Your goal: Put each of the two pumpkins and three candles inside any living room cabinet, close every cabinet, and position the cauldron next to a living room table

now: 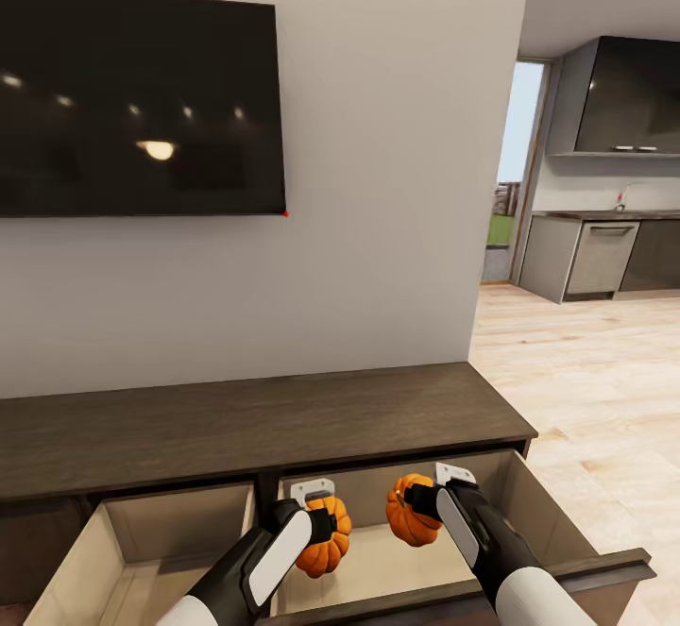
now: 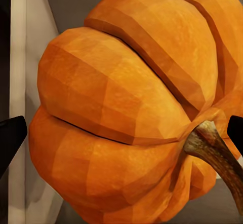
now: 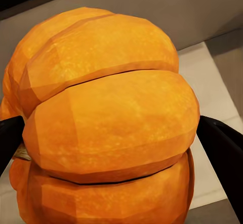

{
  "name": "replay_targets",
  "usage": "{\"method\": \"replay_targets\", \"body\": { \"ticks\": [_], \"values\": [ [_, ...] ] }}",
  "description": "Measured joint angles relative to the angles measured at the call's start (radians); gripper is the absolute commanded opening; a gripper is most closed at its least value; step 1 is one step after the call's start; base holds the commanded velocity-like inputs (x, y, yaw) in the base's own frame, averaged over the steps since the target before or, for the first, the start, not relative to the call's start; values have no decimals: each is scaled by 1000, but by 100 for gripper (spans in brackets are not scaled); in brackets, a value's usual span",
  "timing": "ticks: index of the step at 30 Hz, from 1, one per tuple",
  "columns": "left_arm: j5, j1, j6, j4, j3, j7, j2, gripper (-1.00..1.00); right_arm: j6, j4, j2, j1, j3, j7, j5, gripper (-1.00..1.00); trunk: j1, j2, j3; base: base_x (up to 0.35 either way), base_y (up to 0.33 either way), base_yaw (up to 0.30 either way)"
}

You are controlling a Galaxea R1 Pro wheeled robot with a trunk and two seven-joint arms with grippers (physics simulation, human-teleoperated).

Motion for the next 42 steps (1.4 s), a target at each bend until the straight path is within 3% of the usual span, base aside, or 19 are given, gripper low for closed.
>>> {"method": "replay_targets", "body": {
  "ticks": [7, 20, 25, 31, 42],
  "values": [
    [-4, 0, -1, 0, 0, 2, 2, -100, 0, 0, 0, 0, 0, 0, 0, -100, 0, 0, 0, 0, 0, 0],
    [-1, 1, -1, 0, 0, 2, 1, -100, 2, 0, 0, 0, 0, 0, 0, -100, 6, -3, -50, 0, 0, 0],
    [-1, 1, -2, 0, 0, 2, 1, -100, 1, 0, 0, 0, 0, 0, 0, -100, 6, -3, -50, 0, 0, 0],
    [-1, 1, -2, 0, -1, 2, 1, -100, 2, 0, 0, 0, 0, 0, 0, -100, 9, -4, -73, 0, 0, 0],
    [-2, 1, -3, 0, -1, 2, 2, -100, 2, 0, 0, 0, 0, 0, 0, -100, 9, -4, -74, 0, 0, 0]
  ]
}}
